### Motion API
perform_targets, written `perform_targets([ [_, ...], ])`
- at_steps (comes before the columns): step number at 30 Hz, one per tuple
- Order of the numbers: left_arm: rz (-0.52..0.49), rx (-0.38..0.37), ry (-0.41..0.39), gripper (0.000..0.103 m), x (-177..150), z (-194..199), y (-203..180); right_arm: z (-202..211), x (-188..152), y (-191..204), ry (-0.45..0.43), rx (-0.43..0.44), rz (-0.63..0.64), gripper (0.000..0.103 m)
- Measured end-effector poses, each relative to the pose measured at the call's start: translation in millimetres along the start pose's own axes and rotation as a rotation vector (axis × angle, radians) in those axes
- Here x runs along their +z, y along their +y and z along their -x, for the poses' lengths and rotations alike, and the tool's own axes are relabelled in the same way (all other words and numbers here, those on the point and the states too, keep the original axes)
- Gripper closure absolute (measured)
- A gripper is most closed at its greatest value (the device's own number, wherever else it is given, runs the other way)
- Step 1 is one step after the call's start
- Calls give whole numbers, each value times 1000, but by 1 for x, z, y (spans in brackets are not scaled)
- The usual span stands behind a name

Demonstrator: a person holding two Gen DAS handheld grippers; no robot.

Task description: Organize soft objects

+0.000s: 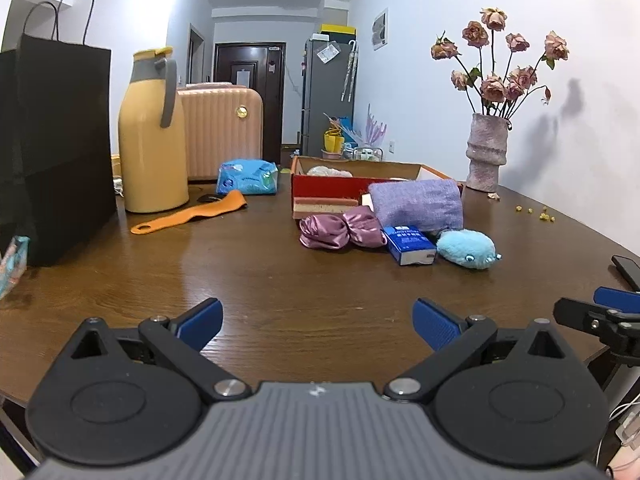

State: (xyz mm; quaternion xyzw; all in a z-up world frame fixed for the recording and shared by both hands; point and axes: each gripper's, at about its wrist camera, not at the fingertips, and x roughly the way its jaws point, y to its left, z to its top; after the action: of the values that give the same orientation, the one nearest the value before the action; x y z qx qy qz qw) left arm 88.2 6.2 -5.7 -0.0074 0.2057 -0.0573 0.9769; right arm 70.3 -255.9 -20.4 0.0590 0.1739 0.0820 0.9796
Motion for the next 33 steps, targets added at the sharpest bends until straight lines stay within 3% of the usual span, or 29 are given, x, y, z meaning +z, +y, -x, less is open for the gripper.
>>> perform_targets([
  [2,3,-10,9,0,-2,-8,-2,-5,-2,-1,6,-6,4,15],
  [5,-16,-31,25,0,2,-24,-6,-18,-2,-5,16,-17,0,29],
  [7,-16,-51,22,0,9,-35,-9,-29,1,-11,28,-17,-1,34],
  [9,-17,-78,23,0,22,-51,-12,-43,8,-17,38,-8,-3,46],
  [11,-19,-102,17,0,38,-70,-17,-57,16,-25,43,-3,-18,49],
  [13,-18,-123,19,1,53,-91,-22,-74,27,-34,43,6,-33,49],
  [19,-15,-205,59,19,103,-178,-43,-132,67,-62,7,15,-61,48],
  [23,43,-262,136,25,125,-243,-50,-177,92,-83,0,52,-114,46],
  [28,114,-285,232,26,131,-301,-49,-231,104,-102,45,108,-201,44],
  [32,164,-365,272,32,127,-322,-42,-264,100,-116,95,169,-309,45],
  [33,169,-389,275,35,127,-323,-41,-272,99,-118,108,184,-331,51],
])
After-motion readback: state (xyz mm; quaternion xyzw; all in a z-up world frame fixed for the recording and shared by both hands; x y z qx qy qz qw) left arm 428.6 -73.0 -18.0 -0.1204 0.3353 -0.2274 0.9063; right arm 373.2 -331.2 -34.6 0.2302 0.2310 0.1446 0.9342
